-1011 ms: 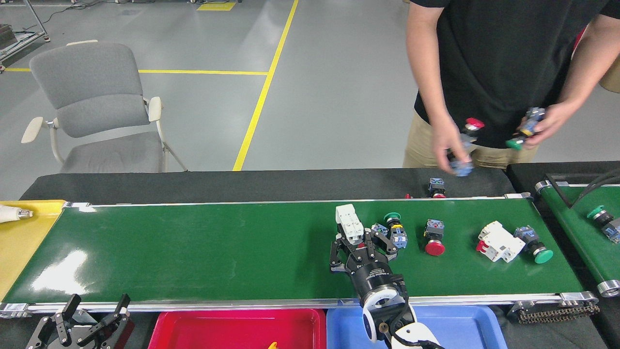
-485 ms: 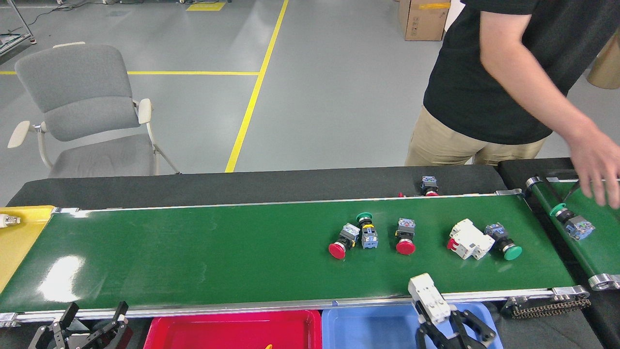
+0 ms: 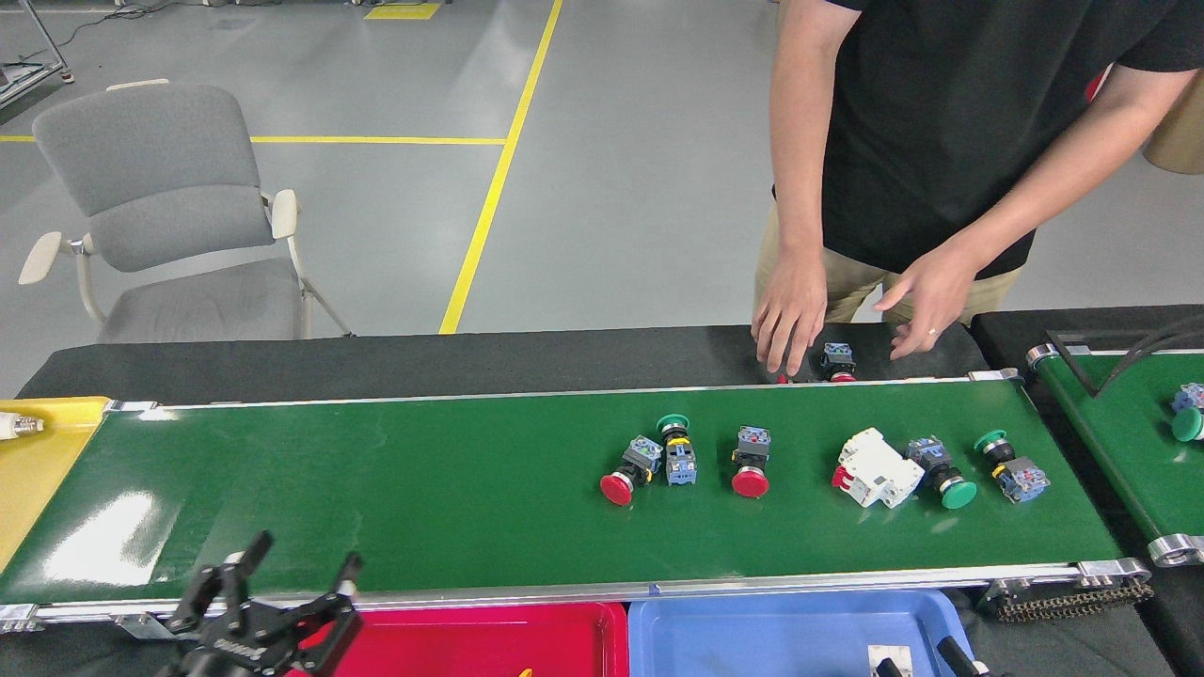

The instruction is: Pick switch part from conveyor to tray

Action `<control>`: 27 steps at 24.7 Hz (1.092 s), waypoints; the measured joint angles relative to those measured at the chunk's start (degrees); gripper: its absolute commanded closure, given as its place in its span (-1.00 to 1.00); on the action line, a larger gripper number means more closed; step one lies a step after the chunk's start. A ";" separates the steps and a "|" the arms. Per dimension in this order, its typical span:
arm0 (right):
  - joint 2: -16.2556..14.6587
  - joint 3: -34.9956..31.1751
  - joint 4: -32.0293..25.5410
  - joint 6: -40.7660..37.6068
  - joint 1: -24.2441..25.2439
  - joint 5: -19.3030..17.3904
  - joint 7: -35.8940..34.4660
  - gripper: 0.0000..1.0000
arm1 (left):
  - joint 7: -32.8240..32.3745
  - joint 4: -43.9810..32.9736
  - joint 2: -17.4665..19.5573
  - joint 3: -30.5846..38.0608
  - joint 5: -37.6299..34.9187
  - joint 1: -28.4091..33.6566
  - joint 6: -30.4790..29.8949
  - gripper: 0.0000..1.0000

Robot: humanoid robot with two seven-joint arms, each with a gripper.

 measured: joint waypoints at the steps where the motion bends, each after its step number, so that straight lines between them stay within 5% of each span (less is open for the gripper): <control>1: 1.04 0.34 -0.16 3.26 -2.06 1.71 0.99 -1.00 | -0.57 0.00 -0.04 -3.27 -1.90 -1.25 0.37 -0.99; 9: 3.54 7.89 2.61 12.98 -10.04 9.93 5.23 -0.98 | -2.50 6.49 -4.50 -13.34 -9.38 -8.02 4.25 -0.99; 16: 3.54 15.50 11.60 19.94 -19.64 11.07 8.09 -0.98 | -4.85 13.33 -7.02 -14.52 -9.42 -12.94 4.58 -0.98; 25: 3.56 17.07 18.12 21.41 -25.04 11.09 8.33 -0.98 | -4.93 24.83 -7.04 -13.12 -9.41 -19.96 6.39 -0.95; 27: 3.78 18.37 19.80 21.44 -26.60 11.09 8.33 -0.98 | -4.74 26.15 -7.03 -13.02 -9.40 -20.96 7.03 -0.80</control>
